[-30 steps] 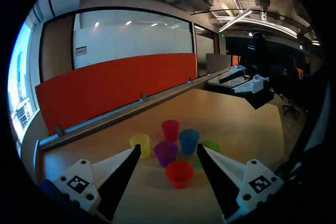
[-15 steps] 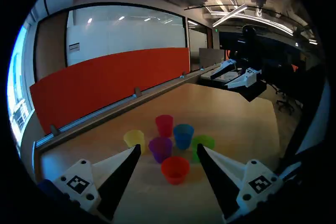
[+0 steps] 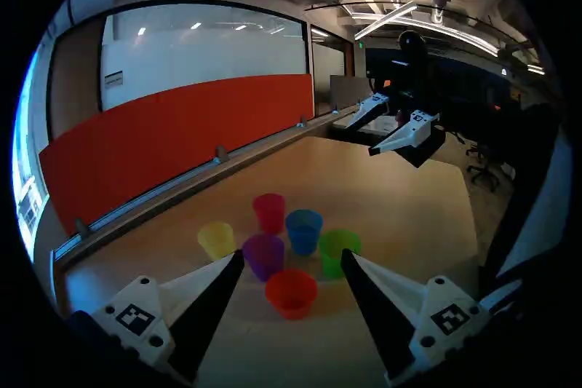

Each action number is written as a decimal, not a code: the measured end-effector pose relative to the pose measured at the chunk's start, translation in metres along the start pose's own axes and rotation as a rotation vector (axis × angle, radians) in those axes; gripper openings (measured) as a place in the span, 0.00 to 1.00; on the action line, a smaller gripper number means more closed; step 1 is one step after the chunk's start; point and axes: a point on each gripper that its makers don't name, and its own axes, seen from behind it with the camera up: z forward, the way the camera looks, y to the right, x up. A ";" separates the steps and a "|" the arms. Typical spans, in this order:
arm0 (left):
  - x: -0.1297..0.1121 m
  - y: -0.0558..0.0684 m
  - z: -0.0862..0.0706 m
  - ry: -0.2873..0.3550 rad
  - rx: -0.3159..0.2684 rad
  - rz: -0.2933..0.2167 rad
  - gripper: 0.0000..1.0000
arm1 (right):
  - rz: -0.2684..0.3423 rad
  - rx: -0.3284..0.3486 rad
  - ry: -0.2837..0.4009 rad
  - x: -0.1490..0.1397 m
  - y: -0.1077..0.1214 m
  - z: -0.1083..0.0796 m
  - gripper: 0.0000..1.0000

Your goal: Pour water

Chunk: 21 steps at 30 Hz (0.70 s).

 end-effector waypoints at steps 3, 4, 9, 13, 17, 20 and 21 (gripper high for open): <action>-0.001 0.009 0.006 -0.005 -0.028 -0.001 1.00 | -0.014 0.018 -0.013 -0.002 -0.001 0.005 1.00; -0.002 0.011 0.009 -0.009 -0.035 -0.001 1.00 | -0.019 0.022 -0.018 -0.003 0.000 0.006 1.00; -0.007 0.021 0.020 -0.029 -0.054 0.006 0.99 | -0.035 0.045 -0.036 -0.006 0.002 0.015 1.00; -0.013 0.031 0.027 -0.045 -0.074 0.015 1.00 | -0.037 0.057 -0.049 -0.009 0.005 0.021 1.00; -0.019 0.042 0.033 -0.061 -0.098 0.024 1.00 | -0.045 0.065 -0.057 -0.012 0.007 0.027 1.00; -0.023 0.049 0.038 -0.072 -0.115 0.032 0.99 | -0.050 0.070 -0.064 -0.015 0.009 0.030 1.00; -0.025 0.052 0.040 -0.076 -0.121 0.034 1.00 | -0.051 0.072 -0.067 -0.016 0.009 0.032 1.00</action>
